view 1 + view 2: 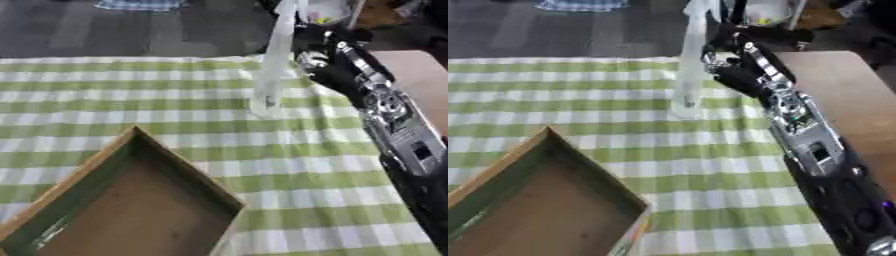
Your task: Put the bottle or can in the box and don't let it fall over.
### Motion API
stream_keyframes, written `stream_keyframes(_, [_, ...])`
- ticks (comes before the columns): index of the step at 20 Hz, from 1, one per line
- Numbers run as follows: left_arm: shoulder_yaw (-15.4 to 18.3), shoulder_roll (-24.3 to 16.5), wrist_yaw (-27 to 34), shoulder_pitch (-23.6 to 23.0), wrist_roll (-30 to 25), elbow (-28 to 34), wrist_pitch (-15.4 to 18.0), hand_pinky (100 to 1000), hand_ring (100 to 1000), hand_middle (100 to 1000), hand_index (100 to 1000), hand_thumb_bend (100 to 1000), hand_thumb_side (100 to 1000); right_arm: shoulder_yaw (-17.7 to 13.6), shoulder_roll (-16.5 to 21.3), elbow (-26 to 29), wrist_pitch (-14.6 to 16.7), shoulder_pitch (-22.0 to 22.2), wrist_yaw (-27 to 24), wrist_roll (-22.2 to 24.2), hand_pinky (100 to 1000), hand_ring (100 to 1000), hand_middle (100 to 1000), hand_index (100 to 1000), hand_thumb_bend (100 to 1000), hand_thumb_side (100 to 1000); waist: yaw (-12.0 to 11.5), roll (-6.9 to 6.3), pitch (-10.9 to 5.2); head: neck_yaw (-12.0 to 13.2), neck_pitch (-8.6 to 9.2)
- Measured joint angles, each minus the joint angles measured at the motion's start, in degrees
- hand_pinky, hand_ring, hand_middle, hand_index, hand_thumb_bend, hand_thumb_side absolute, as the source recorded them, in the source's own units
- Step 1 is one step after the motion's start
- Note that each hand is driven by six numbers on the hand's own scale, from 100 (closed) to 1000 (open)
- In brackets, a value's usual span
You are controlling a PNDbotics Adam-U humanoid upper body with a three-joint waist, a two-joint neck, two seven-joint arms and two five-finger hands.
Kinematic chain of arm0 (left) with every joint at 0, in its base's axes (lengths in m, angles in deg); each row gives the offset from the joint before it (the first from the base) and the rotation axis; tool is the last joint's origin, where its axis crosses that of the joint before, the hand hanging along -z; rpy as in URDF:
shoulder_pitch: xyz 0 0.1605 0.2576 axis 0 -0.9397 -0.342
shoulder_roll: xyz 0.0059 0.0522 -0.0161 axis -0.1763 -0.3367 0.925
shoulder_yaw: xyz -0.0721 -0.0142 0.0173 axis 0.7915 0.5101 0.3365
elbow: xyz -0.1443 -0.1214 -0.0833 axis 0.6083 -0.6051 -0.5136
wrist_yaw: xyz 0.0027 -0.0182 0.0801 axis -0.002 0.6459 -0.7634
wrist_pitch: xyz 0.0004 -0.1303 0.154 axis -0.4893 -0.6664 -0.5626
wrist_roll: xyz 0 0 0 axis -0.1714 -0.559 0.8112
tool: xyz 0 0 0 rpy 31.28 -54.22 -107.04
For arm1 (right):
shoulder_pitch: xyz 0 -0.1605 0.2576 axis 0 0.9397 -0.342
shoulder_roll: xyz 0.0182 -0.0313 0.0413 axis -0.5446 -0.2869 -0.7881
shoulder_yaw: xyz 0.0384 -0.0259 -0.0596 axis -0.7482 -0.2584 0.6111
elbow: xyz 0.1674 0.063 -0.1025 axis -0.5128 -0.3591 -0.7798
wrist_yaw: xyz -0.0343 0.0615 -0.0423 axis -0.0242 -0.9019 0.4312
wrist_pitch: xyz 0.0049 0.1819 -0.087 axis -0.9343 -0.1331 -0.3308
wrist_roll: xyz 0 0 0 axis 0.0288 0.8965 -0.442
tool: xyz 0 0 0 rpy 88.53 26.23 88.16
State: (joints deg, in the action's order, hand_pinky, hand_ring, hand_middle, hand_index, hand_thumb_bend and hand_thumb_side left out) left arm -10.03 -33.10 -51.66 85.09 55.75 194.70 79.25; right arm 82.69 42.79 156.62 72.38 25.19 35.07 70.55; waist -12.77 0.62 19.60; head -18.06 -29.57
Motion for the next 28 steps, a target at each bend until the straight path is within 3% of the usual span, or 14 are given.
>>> stream_keyframes(28, [-0.39, 0.02, 0.0, 0.28, -0.71, -0.03, -0.2, 1000, 624, 805, 793, 183, 861, 0.71, -1.92, -4.26, 0.82, -3.55, 0.0, 1.41, 965, 1000, 1000, 1000, 100, 590, -0.56, 0.05, 0.22, -0.24, 0.5])
